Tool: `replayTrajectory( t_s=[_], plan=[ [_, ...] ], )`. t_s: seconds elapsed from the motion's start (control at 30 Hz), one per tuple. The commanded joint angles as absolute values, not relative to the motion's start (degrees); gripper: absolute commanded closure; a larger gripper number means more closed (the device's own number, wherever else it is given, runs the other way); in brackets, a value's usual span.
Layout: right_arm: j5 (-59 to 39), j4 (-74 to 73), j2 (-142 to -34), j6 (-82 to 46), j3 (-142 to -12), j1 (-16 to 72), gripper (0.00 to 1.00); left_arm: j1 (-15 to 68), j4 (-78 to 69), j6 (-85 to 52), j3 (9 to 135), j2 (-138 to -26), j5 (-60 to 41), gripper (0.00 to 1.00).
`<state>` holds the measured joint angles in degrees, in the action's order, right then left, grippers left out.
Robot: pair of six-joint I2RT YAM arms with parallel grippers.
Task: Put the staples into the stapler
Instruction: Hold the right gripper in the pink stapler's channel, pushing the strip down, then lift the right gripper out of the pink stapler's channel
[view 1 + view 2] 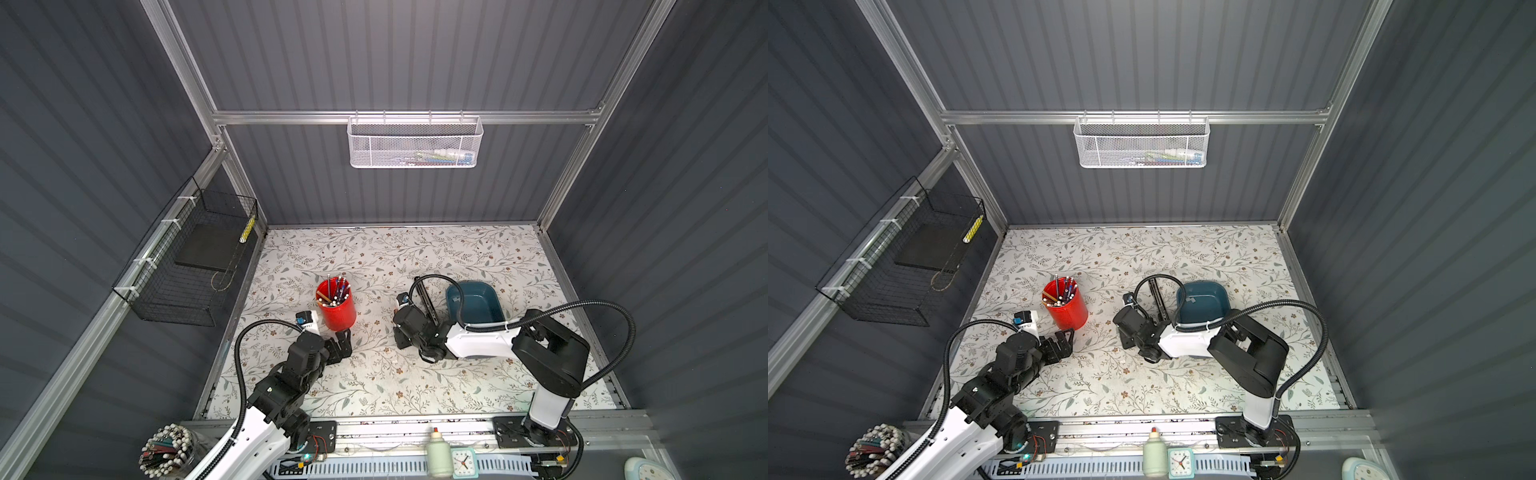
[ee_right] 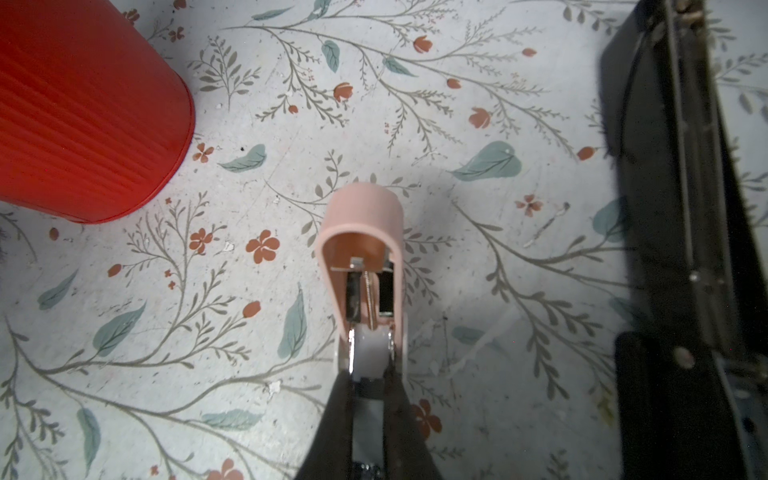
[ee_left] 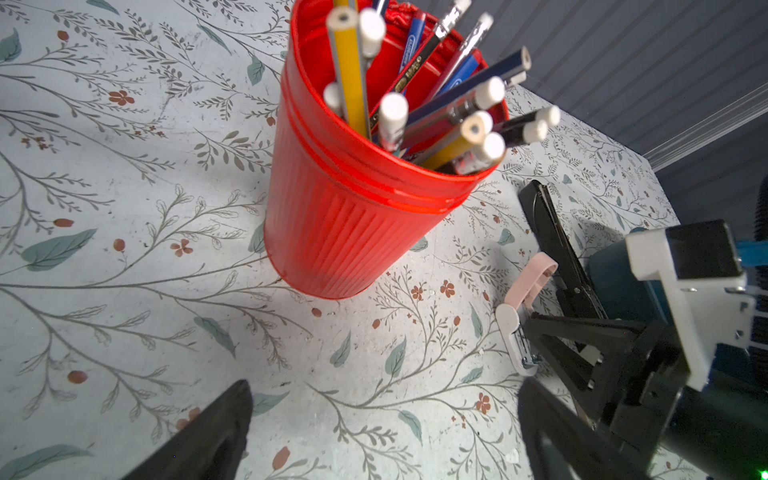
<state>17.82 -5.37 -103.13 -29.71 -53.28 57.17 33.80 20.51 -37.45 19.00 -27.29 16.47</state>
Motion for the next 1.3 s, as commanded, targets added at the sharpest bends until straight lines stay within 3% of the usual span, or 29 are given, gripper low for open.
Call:
replayTrajectory(
  t_s=[0.0, 1.27],
  plan=[
    [18.21, -1.56, -103.10, -31.19, -52.98, 57.88, 0.94, 33.93, 20.70, -36.30, 20.10, -27.25, 17.09, 0.00],
    [30.17, 19.16, -109.18, -37.78, -63.15, 62.70, 0.71, 33.93, 20.82, -36.43, 20.13, -27.51, 17.05, 0.00]
  ],
)
